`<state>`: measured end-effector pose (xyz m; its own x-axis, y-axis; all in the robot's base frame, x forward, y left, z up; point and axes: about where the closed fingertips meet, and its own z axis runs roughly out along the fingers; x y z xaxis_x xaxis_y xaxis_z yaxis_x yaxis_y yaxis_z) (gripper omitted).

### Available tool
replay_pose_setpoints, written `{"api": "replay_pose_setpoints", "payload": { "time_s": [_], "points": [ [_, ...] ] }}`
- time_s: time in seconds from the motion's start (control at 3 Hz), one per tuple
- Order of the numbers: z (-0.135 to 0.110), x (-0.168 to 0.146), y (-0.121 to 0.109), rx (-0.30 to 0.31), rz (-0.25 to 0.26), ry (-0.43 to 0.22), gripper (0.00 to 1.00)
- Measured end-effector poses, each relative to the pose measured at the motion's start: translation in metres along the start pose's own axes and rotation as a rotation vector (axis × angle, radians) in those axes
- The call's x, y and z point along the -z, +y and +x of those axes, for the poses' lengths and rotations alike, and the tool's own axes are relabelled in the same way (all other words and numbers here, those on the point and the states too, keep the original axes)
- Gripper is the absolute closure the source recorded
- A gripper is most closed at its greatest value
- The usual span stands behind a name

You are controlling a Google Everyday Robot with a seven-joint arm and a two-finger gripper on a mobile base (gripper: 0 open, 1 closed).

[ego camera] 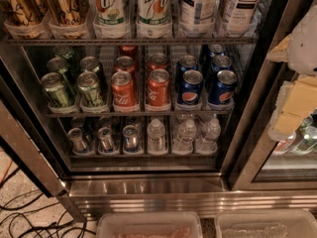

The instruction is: Pick coke can from middle shelf of fridge

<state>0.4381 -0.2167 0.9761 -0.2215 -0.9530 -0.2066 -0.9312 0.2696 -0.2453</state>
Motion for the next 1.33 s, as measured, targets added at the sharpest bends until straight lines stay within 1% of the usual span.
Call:
{"api": "replay_pose_setpoints", "payload": {
  "time_s": [0.33, 0.67, 1.0, 1.33],
  "points": [
    [-0.001, 0.000, 0.000, 0.000, 0.003, 0.001, 0.00],
    [-0.020, 0.001, 0.004, -0.005, 0.005, -0.040, 0.00],
    [-0.050, 0.000, 0.016, -0.027, -0.006, -0.151, 0.00],
    [-0.088, -0.001, 0.032, -0.070, -0.030, -0.321, 0.00]
  ]
}}
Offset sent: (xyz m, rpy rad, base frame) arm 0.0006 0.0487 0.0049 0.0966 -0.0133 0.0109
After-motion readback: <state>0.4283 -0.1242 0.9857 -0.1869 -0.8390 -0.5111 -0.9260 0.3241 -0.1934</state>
